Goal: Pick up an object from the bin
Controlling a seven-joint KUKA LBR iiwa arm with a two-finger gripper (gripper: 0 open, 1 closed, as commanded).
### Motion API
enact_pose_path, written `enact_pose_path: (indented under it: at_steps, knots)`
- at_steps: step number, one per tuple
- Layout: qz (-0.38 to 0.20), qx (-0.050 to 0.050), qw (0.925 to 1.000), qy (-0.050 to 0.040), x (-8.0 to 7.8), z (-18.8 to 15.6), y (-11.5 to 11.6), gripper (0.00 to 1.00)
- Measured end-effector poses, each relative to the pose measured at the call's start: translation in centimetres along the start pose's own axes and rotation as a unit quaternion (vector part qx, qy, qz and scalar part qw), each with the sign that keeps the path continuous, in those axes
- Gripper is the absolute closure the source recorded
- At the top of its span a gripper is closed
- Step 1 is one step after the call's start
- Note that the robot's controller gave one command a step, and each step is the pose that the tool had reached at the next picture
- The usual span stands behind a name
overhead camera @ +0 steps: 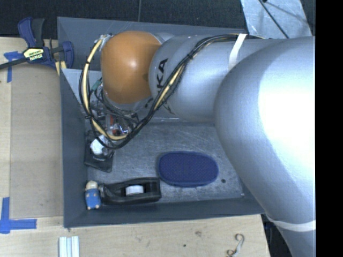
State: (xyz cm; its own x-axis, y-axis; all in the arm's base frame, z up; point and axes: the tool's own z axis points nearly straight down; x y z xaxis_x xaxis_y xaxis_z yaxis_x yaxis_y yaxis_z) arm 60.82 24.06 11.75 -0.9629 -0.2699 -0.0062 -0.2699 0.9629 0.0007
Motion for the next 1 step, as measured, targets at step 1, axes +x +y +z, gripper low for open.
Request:
enact_pose_path:
  at_steps: [1]
  knots:
    - [-0.154, 0.0, 0.9881, 0.0032, -0.39, 4.85, 0.04, 0.0]
